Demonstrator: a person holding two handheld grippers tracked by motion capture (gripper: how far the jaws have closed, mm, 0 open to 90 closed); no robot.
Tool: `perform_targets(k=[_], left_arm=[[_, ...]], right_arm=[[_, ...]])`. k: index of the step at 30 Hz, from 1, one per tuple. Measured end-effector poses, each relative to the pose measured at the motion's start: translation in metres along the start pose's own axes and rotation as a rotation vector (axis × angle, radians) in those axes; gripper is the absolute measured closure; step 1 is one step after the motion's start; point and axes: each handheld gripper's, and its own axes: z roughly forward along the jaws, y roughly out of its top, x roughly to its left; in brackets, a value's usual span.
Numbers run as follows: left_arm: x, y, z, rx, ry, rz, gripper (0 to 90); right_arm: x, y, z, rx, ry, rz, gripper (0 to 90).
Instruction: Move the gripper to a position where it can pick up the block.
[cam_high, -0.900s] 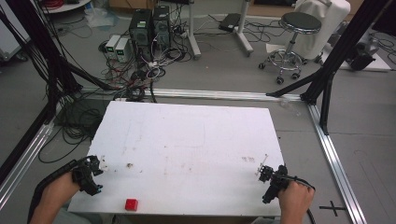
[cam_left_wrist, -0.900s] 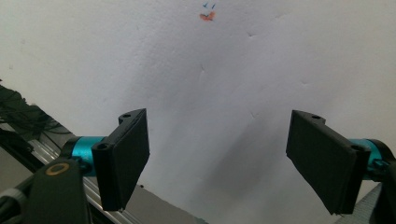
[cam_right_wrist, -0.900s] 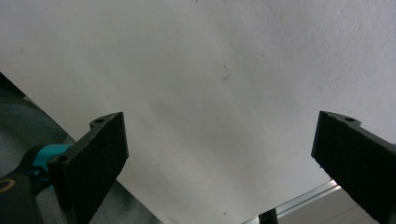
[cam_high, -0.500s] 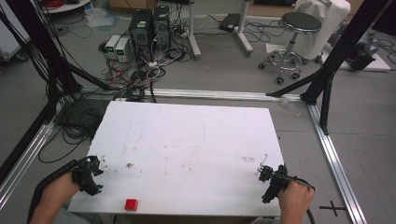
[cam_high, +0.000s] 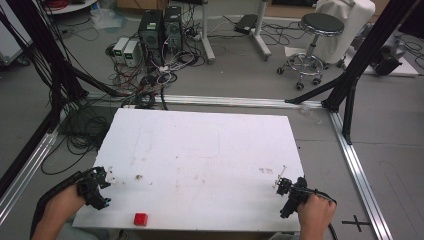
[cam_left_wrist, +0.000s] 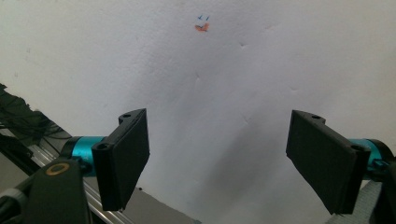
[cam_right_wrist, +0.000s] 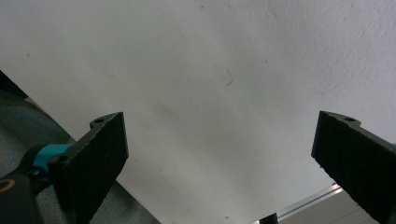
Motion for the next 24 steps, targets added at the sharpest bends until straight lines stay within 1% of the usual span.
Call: perform_targets(k=[6, 9, 10, 13, 15, 16, 17, 18, 19, 20, 21, 22, 23, 24], left_arm=[[0.001, 0.001, -0.002, 0.006, 0.0, -0.001, 21.7], [0.003, 0.0, -0.002, 0.004, -0.014, 0.011, 21.7], [0.004, -0.001, -0.002, -0.002, -0.014, 0.01, 21.7], [0.007, 0.0, -0.004, -0.016, -0.022, 0.028, 21.8], [0.009, 0.002, -0.004, -0.019, -0.036, 0.053, 21.8], [0.009, 0.002, -0.004, -0.019, -0.036, 0.053, 21.8], [0.01, 0.003, -0.005, -0.011, -0.036, 0.092, 21.7], [0.01, 0.003, -0.005, -0.011, -0.036, 0.092, 21.7], [0.012, 0.005, -0.006, -0.005, -0.034, 0.112, 21.7], [0.012, 0.006, -0.007, -0.007, -0.037, 0.123, 21.8], [0.013, 0.006, -0.008, -0.011, -0.045, 0.136, 21.8], [0.013, 0.006, -0.008, -0.011, -0.045, 0.136, 21.7], [0.013, 0.008, -0.01, -0.018, -0.057, 0.16, 21.7], [0.013, 0.008, -0.01, -0.018, -0.057, 0.16, 21.8]], right_arm=[[0.001, -0.001, 0.0, -0.01, 0.0, 0.01, 3.0], [0.001, 0.0, -0.001, -0.011, 0.001, 0.006, 2.9], [0.001, 0.0, -0.001, -0.009, -0.001, 0.003, 2.9], [0.001, 0.001, -0.001, -0.012, 0.002, 0.001, 2.9], [0.001, 0.001, 0.0, -0.012, 0.002, -0.002, 2.9], [0.001, 0.001, 0.0, -0.013, 0.002, -0.002, 3.0], [0.001, 0.001, 0.0, -0.016, 0.002, -0.002, 2.9], [0.001, 0.001, 0.0, -0.015, 0.004, 0.0, 3.0], [0.001, 0.001, 0.0, -0.013, 0.004, -0.001, 3.0], [0.001, 0.001, 0.0, -0.014, 0.003, -0.001, 3.0], [0.002, 0.001, 0.0, -0.014, 0.002, 0.0, 2.9], [0.002, 0.002, 0.0, -0.015, 0.003, 0.0, 2.9], [0.002, 0.002, -0.001, -0.016, 0.002, -0.001, 2.9], [0.002, 0.003, -0.001, -0.018, 0.0, -0.001, 2.9]])
